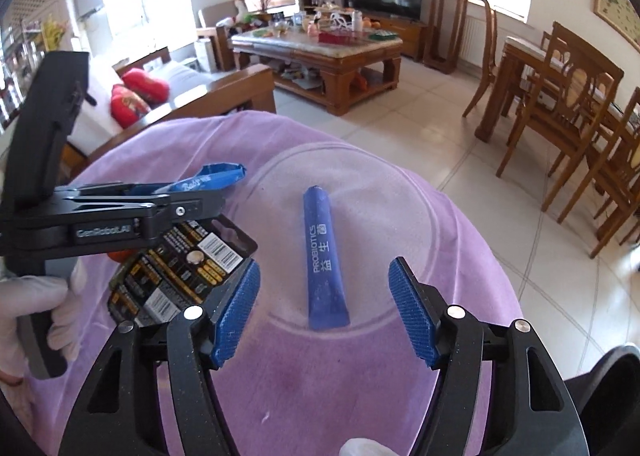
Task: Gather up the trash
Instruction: 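Grasp the blue packet with the left tool while the right tool grasps the blue probiotics tube, then carry the blue packet and blue tube over the black bin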
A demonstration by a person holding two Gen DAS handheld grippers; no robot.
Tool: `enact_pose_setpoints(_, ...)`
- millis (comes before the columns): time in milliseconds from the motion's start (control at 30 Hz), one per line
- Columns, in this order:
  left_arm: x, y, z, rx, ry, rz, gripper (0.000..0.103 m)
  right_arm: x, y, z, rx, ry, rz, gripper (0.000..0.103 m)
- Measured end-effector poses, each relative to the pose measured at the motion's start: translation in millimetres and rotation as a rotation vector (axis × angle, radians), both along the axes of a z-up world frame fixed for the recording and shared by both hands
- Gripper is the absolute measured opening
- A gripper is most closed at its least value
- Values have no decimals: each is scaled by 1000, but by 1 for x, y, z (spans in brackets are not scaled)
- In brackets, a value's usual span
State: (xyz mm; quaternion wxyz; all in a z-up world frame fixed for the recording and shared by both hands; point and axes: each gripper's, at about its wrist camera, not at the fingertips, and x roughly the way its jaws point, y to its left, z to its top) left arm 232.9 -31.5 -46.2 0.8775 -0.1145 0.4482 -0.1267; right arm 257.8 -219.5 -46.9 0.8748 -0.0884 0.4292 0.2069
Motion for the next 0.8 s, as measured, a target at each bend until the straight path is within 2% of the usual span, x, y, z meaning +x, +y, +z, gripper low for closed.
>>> enact_pose_setpoints(133, -1, 2, -1, -14, -13, 0, 51, 18, 14, -16, -25, 47, 17, 51)
enact_pose_setpoints(200, -2, 0, 0, 3, -20, -9, 51, 23, 19, -20, -35, 48, 17, 45)
enact_pose_setpoints(267, -3, -1, 0, 1, -25, -13, 50, 24, 17, -22, -25, 52, 36, 36)
enact_pose_setpoints(333, -4, 0, 1, -5, -29, -14, 48, 23, 20, -21, -20, 64, 51, 19)
enact_pose_setpoints(567, -14, 8, 13, -25, -93, -7, 46, 3, 13, -11, 25, 54, 51, 15)
enact_pose_setpoints(800, -33, 2, 37, -14, -211, -17, 46, -49, -23, 33, 193, -27, 32, 15)
